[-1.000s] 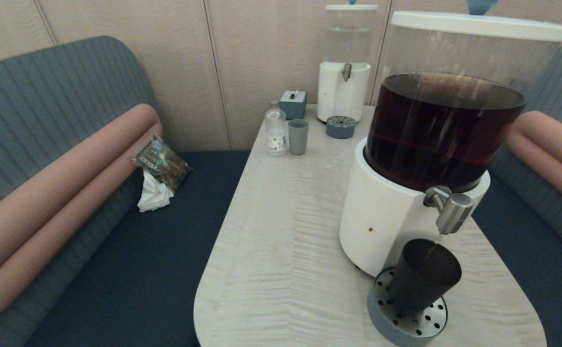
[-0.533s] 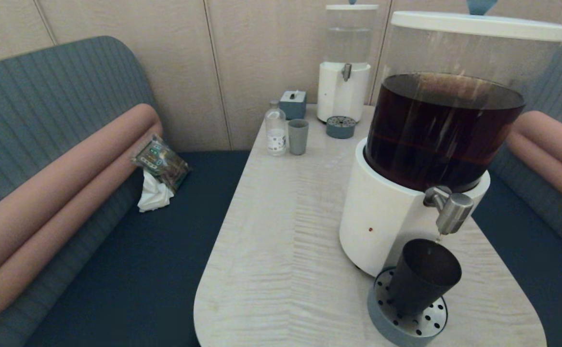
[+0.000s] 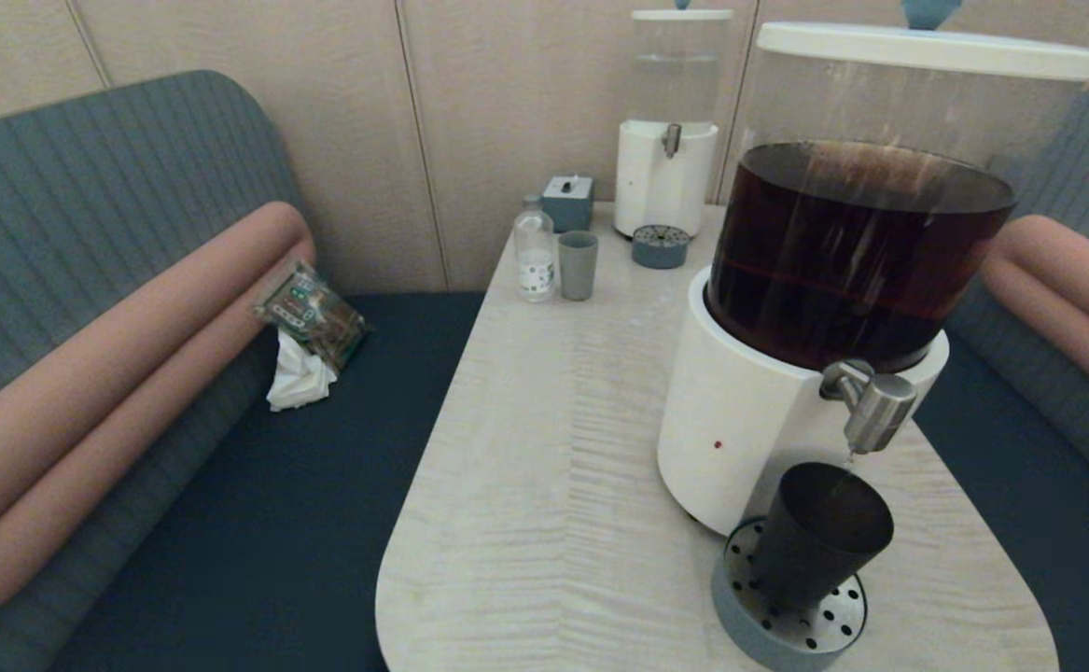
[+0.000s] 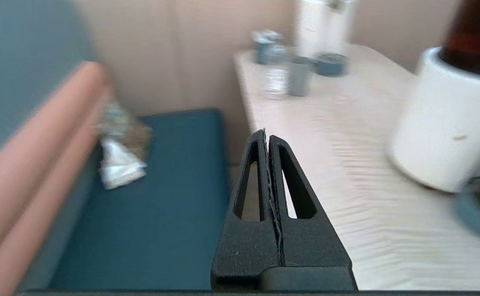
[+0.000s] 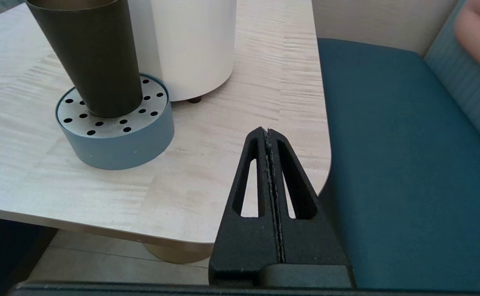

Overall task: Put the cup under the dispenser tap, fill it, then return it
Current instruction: Turn off the faucet

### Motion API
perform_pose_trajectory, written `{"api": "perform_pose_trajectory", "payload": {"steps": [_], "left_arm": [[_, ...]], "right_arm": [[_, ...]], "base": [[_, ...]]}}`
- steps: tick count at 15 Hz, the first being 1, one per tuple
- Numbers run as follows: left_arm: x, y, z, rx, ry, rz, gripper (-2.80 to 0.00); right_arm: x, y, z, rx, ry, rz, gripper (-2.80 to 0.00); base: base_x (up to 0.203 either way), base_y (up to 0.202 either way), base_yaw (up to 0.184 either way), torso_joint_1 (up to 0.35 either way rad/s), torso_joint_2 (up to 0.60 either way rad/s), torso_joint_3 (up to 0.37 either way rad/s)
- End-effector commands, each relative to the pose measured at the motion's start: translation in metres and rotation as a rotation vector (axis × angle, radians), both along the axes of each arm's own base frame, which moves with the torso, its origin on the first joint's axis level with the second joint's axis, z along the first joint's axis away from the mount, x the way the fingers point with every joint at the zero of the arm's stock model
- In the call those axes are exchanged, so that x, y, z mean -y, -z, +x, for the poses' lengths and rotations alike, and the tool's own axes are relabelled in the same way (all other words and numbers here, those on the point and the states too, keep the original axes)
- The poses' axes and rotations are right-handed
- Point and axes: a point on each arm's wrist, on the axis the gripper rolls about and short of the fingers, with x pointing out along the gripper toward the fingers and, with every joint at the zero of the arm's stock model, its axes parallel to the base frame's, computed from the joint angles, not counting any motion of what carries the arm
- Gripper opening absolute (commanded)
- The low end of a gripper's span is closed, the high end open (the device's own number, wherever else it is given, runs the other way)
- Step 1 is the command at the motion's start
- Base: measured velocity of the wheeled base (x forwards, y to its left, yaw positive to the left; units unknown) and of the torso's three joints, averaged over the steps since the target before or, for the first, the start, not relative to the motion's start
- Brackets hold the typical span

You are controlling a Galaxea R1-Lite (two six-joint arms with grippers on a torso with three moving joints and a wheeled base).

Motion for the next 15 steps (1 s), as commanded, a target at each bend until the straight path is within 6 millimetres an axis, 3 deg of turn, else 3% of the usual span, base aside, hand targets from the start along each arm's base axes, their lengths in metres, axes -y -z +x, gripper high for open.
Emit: {"api": "perform_pose_trajectory", "payload": {"steps": [1, 5, 9, 12, 15], "left_arm": [[0.002, -0.037, 0.063, -0.159, 0.082, 0.008, -2.80], [0.013, -0.067, 0.139, -0.285, 0.363, 0.014, -2.80], [0.050, -0.066, 0.172, -0.347, 0.616, 0.021, -2.80], [0.088, -0.063, 0.210, -0.338, 0.597, 0.040, -2.80], [0.130, -0.051, 0.229, -0.341, 0.662, 0.039, -2.80]], "right_arm": [[0.000, 0.003, 0.001, -0.007, 0.000, 0.000, -2.80], [0.000, 0.003, 0.001, -0.006, 0.000, -0.001, -2.80], [0.000, 0.003, 0.001, -0.007, -0.001, 0.000, -2.80], [0.000, 0.003, 0.001, -0.007, 0.000, 0.001, -2.80], [0.000, 0.003, 0.001, -0.007, 0.000, 0.000, -2.80]], "base": [[0.000, 0.000, 0.000, 0.000, 0.00, 0.000], [0.000, 0.000, 0.000, 0.000, 0.00, 0.000], [0.000, 0.000, 0.000, 0.000, 0.00, 0.000], [0.000, 0.000, 0.000, 0.000, 0.00, 0.000], [0.000, 0.000, 0.000, 0.000, 0.00, 0.000]]}}
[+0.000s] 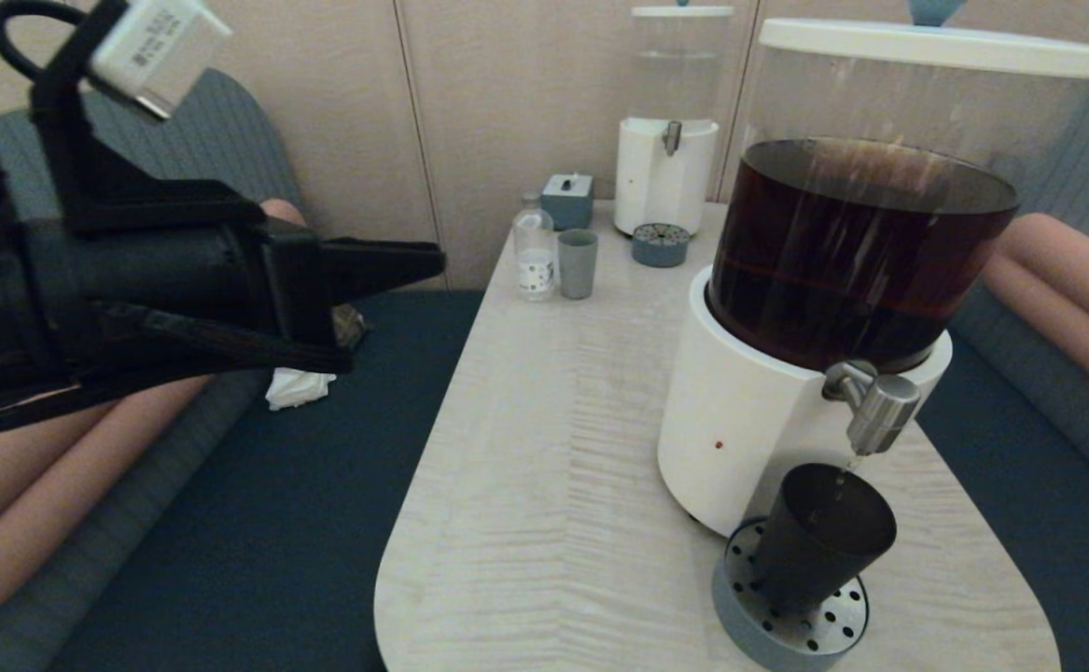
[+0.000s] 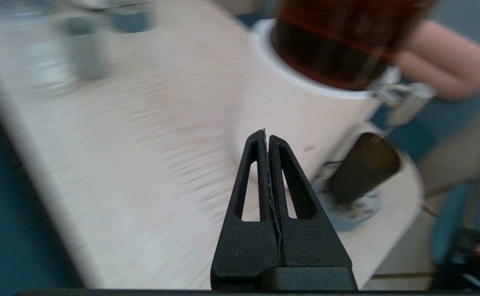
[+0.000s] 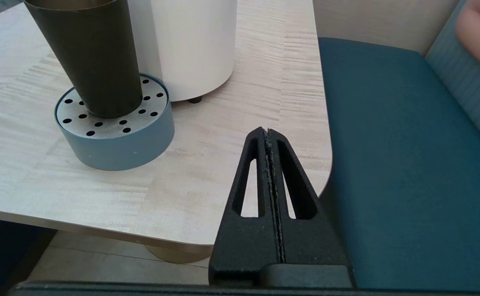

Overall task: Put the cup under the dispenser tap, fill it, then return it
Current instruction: Turn off the faucet

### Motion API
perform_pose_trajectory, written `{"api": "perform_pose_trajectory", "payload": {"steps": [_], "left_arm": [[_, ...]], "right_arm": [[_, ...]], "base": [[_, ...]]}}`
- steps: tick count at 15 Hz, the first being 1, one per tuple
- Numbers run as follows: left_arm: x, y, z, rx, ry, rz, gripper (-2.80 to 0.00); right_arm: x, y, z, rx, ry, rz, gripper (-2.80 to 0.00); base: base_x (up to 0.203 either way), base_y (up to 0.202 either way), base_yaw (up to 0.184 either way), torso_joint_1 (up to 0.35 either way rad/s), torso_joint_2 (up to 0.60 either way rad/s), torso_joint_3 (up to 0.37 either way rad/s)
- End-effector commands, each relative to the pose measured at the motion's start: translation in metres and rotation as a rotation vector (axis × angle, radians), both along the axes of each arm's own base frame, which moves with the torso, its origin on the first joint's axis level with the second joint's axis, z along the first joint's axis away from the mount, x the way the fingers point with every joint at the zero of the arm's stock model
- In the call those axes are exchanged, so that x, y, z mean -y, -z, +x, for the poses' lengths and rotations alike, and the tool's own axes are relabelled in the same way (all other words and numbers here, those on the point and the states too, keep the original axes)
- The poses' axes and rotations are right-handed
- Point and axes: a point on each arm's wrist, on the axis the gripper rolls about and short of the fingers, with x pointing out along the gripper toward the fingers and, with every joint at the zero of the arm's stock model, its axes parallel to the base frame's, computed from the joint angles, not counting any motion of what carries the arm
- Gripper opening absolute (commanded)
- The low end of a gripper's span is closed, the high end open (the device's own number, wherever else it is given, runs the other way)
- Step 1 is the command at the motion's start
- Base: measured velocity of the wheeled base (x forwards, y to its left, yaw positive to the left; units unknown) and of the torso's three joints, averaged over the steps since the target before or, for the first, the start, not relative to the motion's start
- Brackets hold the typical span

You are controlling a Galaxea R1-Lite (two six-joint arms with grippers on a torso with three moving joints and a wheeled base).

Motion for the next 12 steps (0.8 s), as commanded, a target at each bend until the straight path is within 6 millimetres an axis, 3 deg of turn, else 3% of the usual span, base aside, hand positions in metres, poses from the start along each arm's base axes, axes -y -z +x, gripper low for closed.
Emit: {"api": "perform_pose_trajectory", "payload": {"steps": [1, 7, 12], "left_arm": [[0.032, 0.021, 0.021, -0.053, 0.083, 0.025, -2.80], [0.085, 0.029, 0.008, -0.043, 0.380, 0.147, -2.80], [0.115, 0.021, 0.014, -0.063, 0.457, 0.229, -2.80]], "right_arm": [[0.000, 0.003, 0.001, -0.007, 0.000, -0.001, -2.80], [0.000, 0.003, 0.001, -0.007, 0.000, -0.001, -2.80], [0.000, 0.003, 0.001, -0.007, -0.002, -0.001, -2.80]], "base": [[0.000, 0.000, 0.000, 0.000, 0.00, 0.000], [0.000, 0.000, 0.000, 0.000, 0.00, 0.000], [0.000, 0.000, 0.000, 0.000, 0.00, 0.000]]}}
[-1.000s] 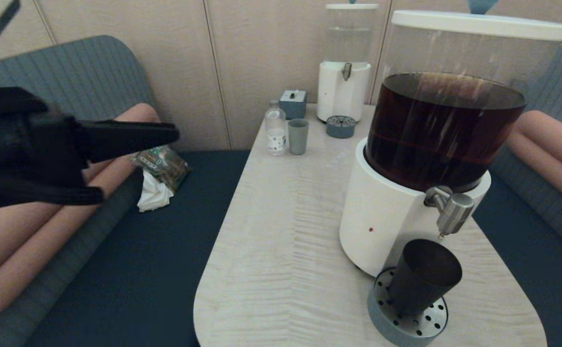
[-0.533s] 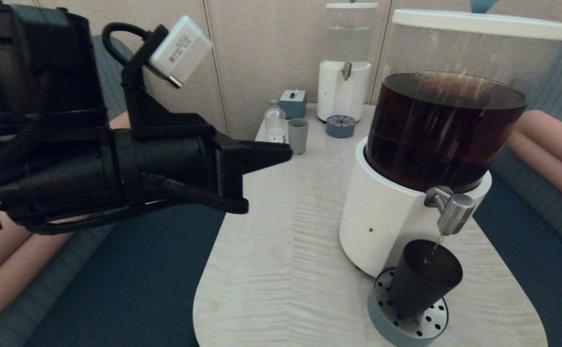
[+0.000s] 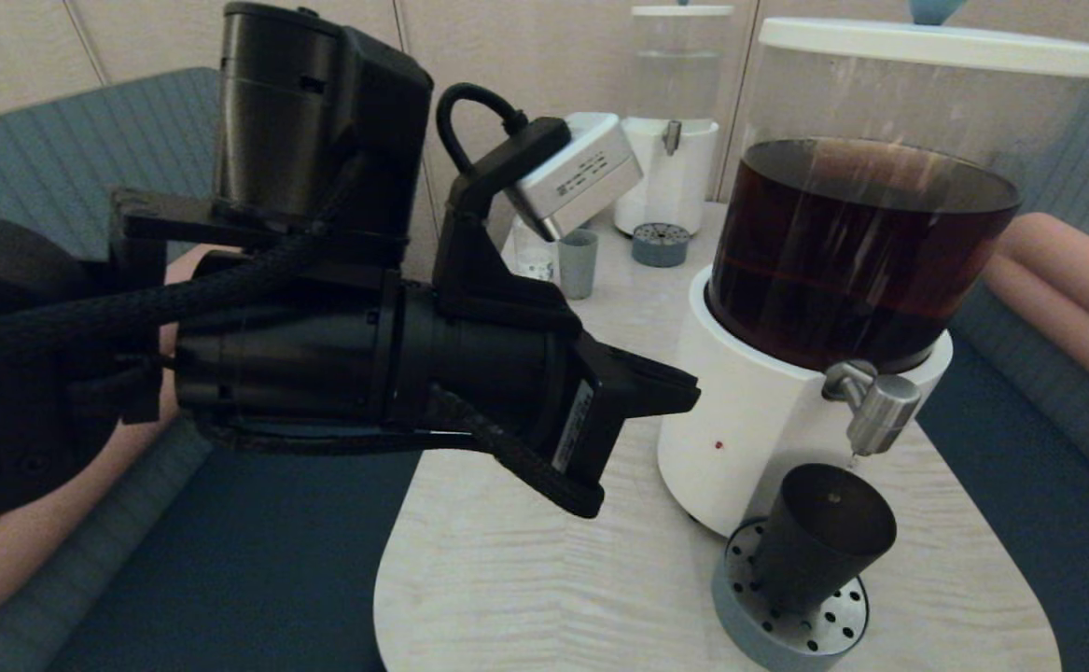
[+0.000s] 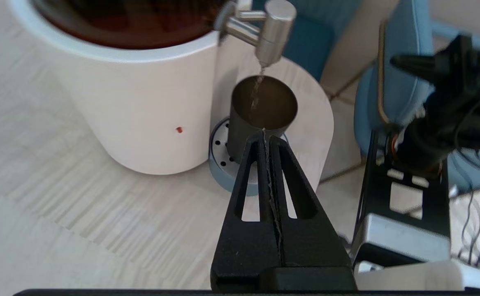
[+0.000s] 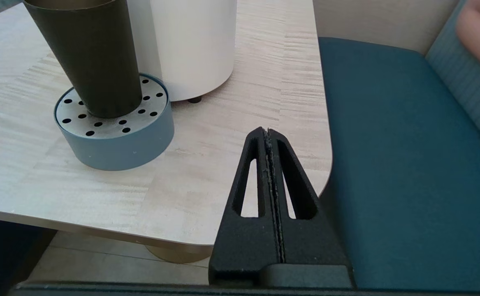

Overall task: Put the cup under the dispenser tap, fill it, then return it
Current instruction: Turn off the faucet

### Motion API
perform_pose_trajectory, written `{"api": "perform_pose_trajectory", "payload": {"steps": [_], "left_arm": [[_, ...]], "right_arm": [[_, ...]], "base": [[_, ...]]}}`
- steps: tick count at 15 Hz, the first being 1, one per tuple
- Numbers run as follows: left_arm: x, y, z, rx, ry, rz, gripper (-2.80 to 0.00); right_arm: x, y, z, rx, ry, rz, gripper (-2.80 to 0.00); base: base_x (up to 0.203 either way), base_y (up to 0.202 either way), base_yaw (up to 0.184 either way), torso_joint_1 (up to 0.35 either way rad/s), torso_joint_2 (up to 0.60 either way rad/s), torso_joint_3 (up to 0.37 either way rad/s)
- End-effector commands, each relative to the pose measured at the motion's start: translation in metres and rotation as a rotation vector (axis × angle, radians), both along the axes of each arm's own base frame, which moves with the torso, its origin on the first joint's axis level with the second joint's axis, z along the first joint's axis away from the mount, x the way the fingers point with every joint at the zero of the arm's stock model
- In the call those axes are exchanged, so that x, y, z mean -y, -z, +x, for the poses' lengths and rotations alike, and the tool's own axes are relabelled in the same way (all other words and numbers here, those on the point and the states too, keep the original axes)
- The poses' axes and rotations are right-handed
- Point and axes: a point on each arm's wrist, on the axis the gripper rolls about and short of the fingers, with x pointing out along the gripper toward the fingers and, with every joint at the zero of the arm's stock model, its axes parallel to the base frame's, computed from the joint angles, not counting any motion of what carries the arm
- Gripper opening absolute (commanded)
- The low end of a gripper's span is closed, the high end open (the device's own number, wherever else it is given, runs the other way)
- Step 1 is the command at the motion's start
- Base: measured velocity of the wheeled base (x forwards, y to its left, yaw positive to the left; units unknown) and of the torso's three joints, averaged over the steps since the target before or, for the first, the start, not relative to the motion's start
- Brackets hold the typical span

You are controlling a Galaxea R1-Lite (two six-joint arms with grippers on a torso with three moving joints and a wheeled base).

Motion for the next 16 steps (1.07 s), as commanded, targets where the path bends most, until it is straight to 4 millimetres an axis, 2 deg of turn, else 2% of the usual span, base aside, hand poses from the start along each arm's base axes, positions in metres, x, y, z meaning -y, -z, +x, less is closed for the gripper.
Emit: {"api": "perform_pose_trajectory", "payload": {"steps": [1, 5, 10, 16], "left_arm": [[0.012, 0.001, 0.006, 0.007, 0.024, 0.036, -2.80], [0.020, 0.017, 0.014, 0.063, 0.034, 0.186, -2.80], [0.052, 0.015, 0.033, 0.161, 0.028, 0.193, -2.80], [0.055, 0.010, 0.034, 0.177, 0.018, 0.176, -2.80]], "right_arm": [[0.000, 0.003, 0.001, -0.007, -0.001, -0.002, -2.80], [0.000, 0.003, 0.001, -0.007, -0.001, -0.002, -2.80], [0.000, 0.003, 0.001, -0.007, -0.001, 0.000, -2.80], [0.000, 0.003, 0.001, -0.007, -0.001, -0.001, -2.80]], "base": [[0.000, 0.000, 0.000, 0.000, 0.00, 0.000], [0.000, 0.000, 0.000, 0.000, 0.00, 0.000], [0.000, 0.000, 0.000, 0.000, 0.00, 0.000], [0.000, 0.000, 0.000, 0.000, 0.00, 0.000]]}}
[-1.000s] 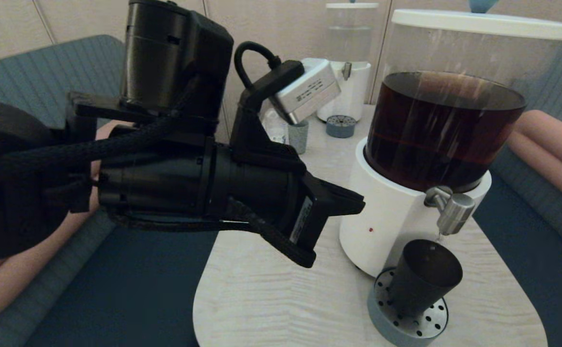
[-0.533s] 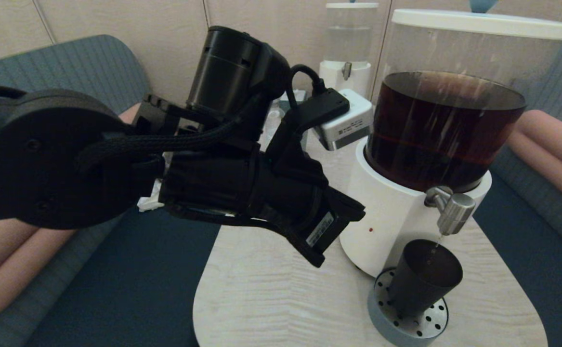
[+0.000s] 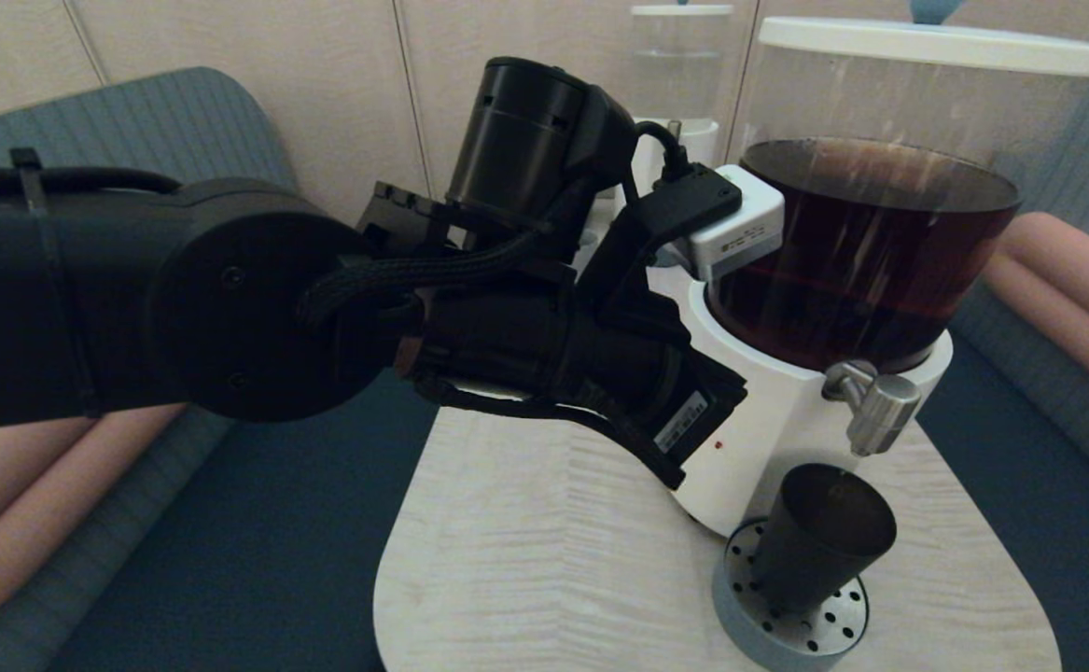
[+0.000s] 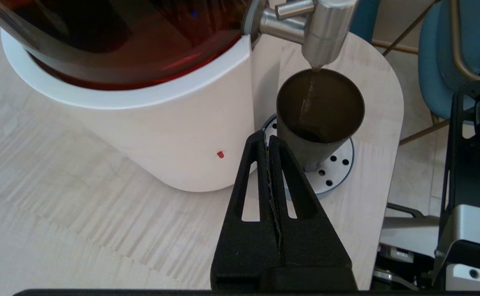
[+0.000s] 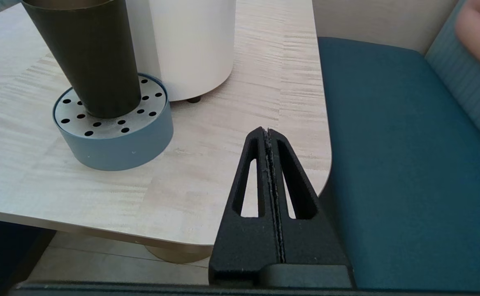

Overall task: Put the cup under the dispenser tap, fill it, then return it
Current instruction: Turn off the faucet

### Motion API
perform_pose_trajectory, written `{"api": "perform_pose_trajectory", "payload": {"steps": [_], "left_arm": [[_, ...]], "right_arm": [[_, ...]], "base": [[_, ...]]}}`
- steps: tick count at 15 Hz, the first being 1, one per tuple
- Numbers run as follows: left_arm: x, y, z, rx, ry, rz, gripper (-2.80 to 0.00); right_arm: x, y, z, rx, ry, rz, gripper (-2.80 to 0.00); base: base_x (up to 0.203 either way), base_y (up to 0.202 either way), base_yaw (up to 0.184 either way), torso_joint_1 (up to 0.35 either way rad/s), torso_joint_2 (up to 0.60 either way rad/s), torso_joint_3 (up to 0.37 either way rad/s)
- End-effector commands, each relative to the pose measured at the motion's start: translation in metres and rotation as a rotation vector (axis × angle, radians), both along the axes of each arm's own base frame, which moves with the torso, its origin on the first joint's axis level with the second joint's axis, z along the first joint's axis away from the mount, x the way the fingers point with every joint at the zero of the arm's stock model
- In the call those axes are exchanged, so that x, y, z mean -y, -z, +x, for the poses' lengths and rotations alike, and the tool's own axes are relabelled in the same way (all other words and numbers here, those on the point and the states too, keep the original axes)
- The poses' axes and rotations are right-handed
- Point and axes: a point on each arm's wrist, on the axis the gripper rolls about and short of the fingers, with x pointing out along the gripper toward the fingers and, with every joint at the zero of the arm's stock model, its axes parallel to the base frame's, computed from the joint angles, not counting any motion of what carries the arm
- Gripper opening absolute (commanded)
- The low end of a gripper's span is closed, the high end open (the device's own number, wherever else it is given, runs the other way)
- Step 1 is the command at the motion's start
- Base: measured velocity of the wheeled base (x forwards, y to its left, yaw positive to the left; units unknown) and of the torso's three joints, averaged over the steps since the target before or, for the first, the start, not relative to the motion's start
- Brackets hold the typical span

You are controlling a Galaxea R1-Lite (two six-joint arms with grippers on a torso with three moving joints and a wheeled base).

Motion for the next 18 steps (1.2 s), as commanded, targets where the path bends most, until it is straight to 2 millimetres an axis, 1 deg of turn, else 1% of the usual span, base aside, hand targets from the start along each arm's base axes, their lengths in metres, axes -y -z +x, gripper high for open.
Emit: {"api": "perform_pose_trajectory", "payload": {"steps": [1, 8, 10, 13, 18], "left_arm": [[0.002, 0.002, 0.002, -0.003, 0.002, 0.004, -2.80], [0.019, 0.013, 0.009, 0.025, -0.002, -0.004, -2.80], [0.023, 0.015, 0.008, 0.026, 0.008, -0.006, -2.80], [0.025, 0.013, 0.007, 0.037, 0.014, -0.032, -2.80], [0.022, 0.002, 0.004, 0.056, 0.014, -0.067, -2.80]], "right_arm": [[0.000, 0.003, 0.001, -0.007, -0.001, 0.000, -2.80], [0.000, 0.003, 0.001, -0.007, -0.001, -0.002, -2.80], [0.000, 0.003, 0.001, -0.006, -0.001, -0.001, -2.80], [0.000, 0.003, 0.001, -0.007, -0.001, -0.001, -2.80], [0.000, 0.003, 0.001, -0.006, -0.001, -0.001, -2.80]], "base": [[0.000, 0.000, 0.000, 0.000, 0.00, 0.000], [0.000, 0.000, 0.000, 0.000, 0.00, 0.000], [0.000, 0.000, 0.000, 0.000, 0.00, 0.000], [0.000, 0.000, 0.000, 0.000, 0.00, 0.000], [0.000, 0.000, 0.000, 0.000, 0.00, 0.000]]}}
